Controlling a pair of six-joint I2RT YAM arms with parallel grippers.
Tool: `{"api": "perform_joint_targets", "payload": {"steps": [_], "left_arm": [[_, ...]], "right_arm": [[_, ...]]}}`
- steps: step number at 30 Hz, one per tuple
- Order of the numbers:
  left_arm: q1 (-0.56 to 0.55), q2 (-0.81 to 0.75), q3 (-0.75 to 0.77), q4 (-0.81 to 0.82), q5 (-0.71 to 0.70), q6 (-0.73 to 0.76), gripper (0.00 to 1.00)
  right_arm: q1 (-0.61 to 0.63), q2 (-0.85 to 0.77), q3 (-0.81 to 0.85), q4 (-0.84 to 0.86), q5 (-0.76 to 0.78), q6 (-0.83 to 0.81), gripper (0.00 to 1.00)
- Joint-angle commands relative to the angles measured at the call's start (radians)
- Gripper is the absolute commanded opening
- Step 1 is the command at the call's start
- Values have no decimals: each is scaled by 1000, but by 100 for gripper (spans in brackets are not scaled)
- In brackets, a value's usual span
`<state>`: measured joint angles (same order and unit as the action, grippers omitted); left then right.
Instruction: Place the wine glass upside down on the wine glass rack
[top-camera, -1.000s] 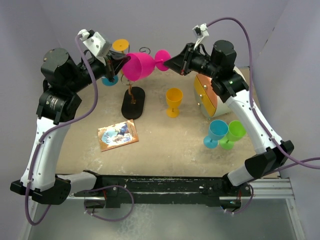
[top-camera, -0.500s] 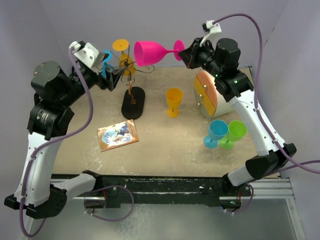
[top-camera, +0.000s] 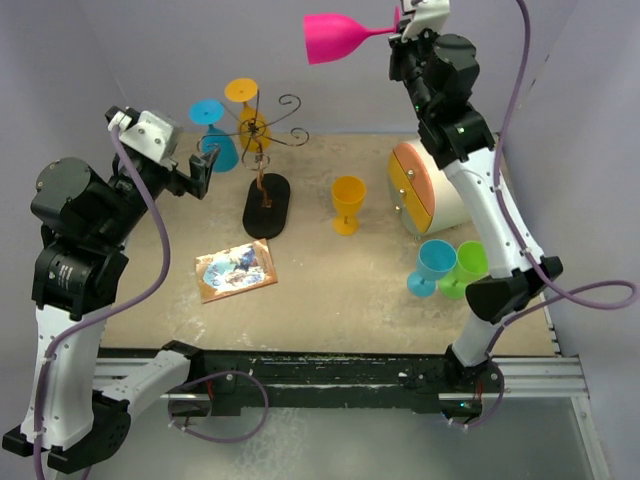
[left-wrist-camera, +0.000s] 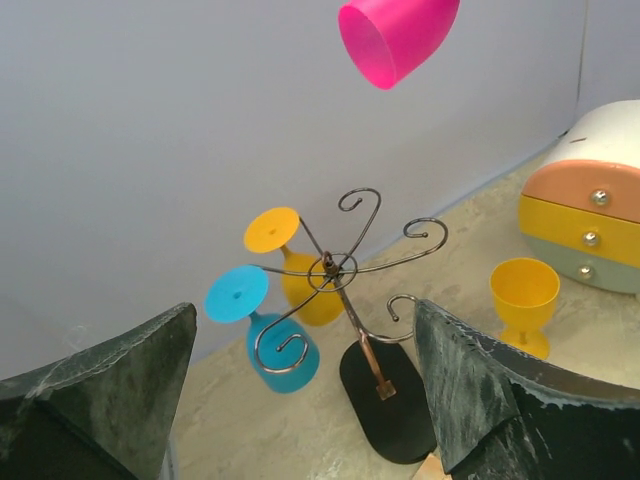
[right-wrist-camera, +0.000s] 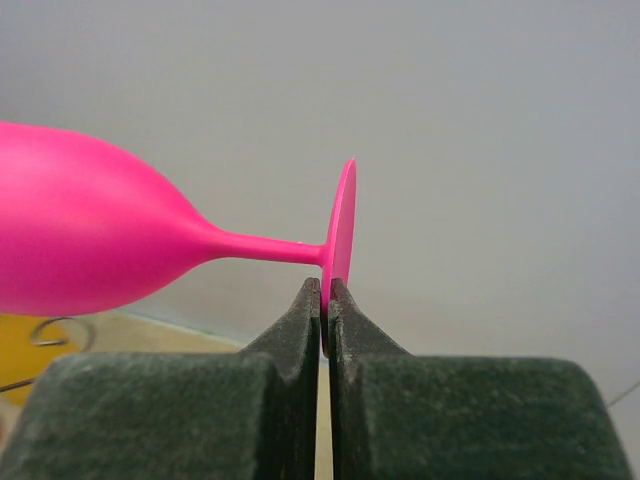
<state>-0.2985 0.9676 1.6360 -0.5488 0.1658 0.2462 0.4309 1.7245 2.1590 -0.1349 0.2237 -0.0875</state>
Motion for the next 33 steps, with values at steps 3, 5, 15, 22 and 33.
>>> {"api": "perform_joint_targets", "payload": {"steps": [3,5,15,22,33], "left_arm": [[20,-17,-16,15,-44,32,92],[22,-18,-22,17,-51,36,92],[33,-13,-40,24,-60,41,93],[36,-13,-48,23,-61,50,93],[46,-17,-54,23,-71,67,94]], "right_arm": [[7,116,93,156,173,-318,0],[14,152,98,185,181,-405,0],[54,288,49,309,82,-807,0],[70,328,30,290,-81,-960,0],[89,353,24,222,-301,-1190,0]]}}
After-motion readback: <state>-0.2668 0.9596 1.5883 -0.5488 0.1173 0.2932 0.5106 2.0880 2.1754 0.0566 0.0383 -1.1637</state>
